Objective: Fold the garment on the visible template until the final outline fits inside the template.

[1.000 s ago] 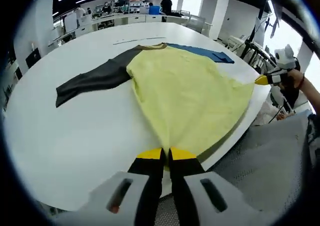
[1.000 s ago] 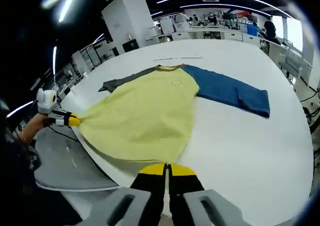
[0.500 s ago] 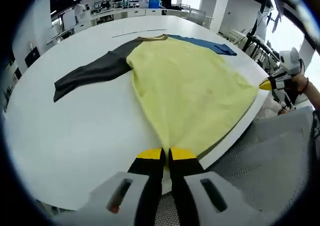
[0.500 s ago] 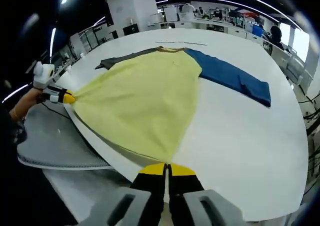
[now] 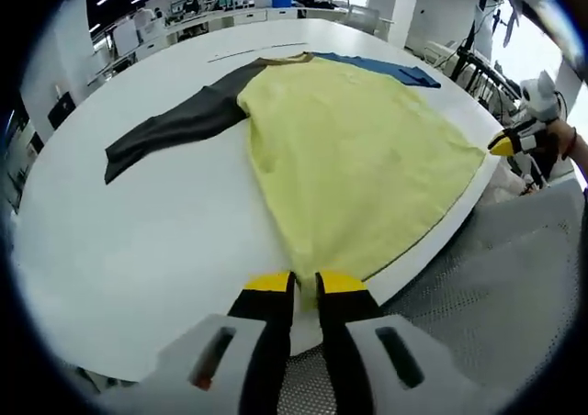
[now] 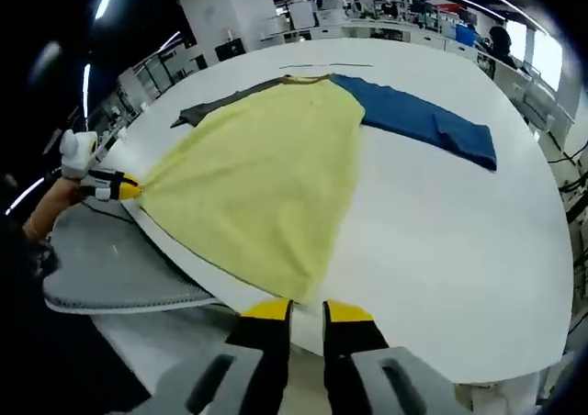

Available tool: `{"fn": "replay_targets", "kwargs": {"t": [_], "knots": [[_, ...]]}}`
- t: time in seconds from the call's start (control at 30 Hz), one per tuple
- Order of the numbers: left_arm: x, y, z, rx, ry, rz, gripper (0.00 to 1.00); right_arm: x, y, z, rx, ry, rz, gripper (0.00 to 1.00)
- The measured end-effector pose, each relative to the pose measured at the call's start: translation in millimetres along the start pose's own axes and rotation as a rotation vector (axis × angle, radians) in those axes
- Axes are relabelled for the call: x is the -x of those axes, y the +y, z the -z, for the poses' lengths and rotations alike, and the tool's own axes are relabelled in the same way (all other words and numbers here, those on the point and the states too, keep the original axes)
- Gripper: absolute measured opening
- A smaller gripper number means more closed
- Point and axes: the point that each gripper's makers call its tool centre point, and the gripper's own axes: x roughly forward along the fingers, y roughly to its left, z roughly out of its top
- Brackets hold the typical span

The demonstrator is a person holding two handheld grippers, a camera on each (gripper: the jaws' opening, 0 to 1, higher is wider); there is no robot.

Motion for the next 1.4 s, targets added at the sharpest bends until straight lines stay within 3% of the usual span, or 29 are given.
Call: {"fn": "replay_targets", "kwargs": {"t": [0.1, 0.37, 0.53, 0.77, 0.8, 0.93, 1.27, 1.4], "knots": [[0.8, 3.8, -2.8, 0.036, -0.023, -0.005, 0.18, -5.5, 0.1, -4.3, -0.076, -0.011, 0.007, 0.08], [-7.6, 12.3, -2.5, 0.085, -0.016, -0.044, 0.16, -30.2, 4.1, 12.1, -0.132, 0.069, 0.090, 0.08], [-11.9, 11.3, 5.7, 0.133, 0.006, -0.042, 0.13, -30.8, 4.1, 9.3, -0.180, 0.037, 0.118, 0.04], [-16.9, 3.6, 14.1, 0.160, 0.037, -0.025, 0.04, -29.6, 4.7, 12.1, -0.165, 0.043, 0.131, 0.00], [-17.6, 4.0, 11.1, 0.156, 0.021, -0.026, 0.02, -28.9, 4.7, 12.2, -0.163, 0.043, 0.131, 0.00], [-15.4, 1.3, 12.8, 0.113, 0.053, -0.028, 0.00, -25.2, 2.0, 15.9, -0.164, 0.059, 0.122, 0.00], [-13.5, -5.4, 16.6, 0.107, 0.069, -0.017, 0.01, -23.3, 1.4, 19.5, -0.170, 0.060, 0.106, 0.00], [-10.0, -2.9, 14.0, 0.083, 0.061, -0.034, 0.08, -19.4, -1.5, 13.5, -0.156, 0.038, 0.104, 0.06]]}}
